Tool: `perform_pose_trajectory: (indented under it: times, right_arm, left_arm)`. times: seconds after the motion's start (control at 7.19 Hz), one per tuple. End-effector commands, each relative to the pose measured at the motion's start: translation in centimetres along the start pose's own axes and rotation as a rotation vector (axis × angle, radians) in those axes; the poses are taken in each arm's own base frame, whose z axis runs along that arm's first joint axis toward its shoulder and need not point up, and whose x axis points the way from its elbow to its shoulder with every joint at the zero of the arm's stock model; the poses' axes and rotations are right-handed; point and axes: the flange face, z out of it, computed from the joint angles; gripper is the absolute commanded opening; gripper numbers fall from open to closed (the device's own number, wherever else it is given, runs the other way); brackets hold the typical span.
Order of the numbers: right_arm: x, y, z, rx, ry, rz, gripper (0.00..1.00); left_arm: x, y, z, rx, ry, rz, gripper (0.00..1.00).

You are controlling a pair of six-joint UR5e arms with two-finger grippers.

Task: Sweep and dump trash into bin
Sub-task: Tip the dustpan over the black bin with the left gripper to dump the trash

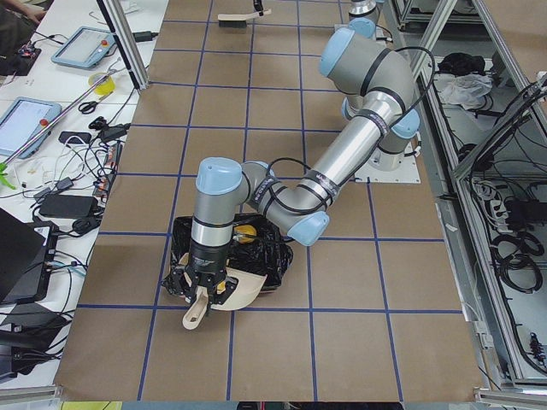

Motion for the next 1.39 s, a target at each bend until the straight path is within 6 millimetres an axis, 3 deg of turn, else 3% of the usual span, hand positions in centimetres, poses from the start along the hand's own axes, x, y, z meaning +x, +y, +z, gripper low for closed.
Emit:
perform_pose_trajectory:
  times: [0.0, 0.14, 0.28, 0.42, 0.7, 0.83, 1.11, 1.25]
  right_arm:
    - [0.1, 0.0, -0.2, 0.003, 0.006, 0.002, 0.76]
    - [0.3, 0.1, -1.4, 0.022, 0.014, 0.008, 0.80]
    - [0.6, 0.4, -3.6, 0.053, 0.022, 0.014, 0.90]
    - [0.3, 2.8, -8.9, 0.080, 0.021, 0.014, 1.00]
    - [-0.6, 10.2, -20.2, 0.141, -0.018, 0.017, 1.00]
    - [-0.8, 12.4, -22.4, 0.172, -0.006, 0.022, 1.00]
    - [-1.5, 13.0, -24.3, 0.227, -0.036, 0.019, 1.00]
    - [-4.6, 12.5, -25.1, 0.248, -0.073, 0.031, 1.00]
  left_arm:
    - [1.3, -0.1, -2.6, -0.196, -0.003, 0.038, 0.02]
    - [1.6, 0.9, -5.1, -0.230, -0.010, 0.065, 0.02]
    - [0.9, 1.1, -7.4, -0.253, -0.017, 0.082, 0.02]
    - [0.4, 1.3, -8.8, -0.290, 0.045, 0.119, 0.02]
    - [-2.0, -0.3, -10.2, -0.247, 0.045, 0.145, 0.00]
    - [-3.2, -1.4, -10.8, -0.227, 0.051, 0.081, 0.00]
    - [-6.8, -5.1, -14.1, -0.066, 0.077, 0.030, 0.00]
    - [-7.6, -6.9, -15.6, 0.031, 0.114, 0.021, 0.00]
